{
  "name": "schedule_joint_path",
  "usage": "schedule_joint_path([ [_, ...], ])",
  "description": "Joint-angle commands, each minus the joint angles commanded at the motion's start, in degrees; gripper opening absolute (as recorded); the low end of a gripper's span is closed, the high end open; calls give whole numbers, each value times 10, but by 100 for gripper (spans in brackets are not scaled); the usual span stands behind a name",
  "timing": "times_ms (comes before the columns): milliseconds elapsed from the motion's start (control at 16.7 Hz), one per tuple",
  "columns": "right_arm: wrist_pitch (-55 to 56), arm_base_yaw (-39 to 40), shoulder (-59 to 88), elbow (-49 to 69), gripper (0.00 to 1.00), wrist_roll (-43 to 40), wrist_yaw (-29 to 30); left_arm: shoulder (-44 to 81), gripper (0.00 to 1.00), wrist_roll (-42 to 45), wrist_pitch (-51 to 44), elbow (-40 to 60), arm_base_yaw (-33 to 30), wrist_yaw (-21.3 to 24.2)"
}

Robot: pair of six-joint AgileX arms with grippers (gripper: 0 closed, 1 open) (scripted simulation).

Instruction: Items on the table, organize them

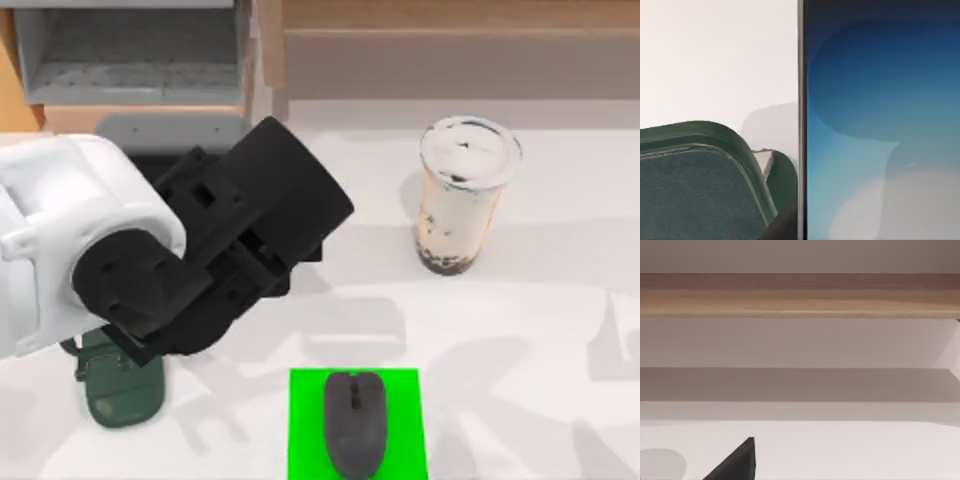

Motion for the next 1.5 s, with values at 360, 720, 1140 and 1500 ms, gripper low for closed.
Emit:
schedule_joint_path([
  [360,0,0,0,0,100,0,0,-177,0,-92,28,-173,-64,-155],
  [720,0,0,0,0,100,0,0,-226,0,-119,35,-226,-79,-200],
  [1140,0,0,0,0,100,0,0,-229,0,-89,63,-236,-62,-189],
  [1500,0,0,0,0,100,0,0,-233,0,26,200,-269,15,-152],
])
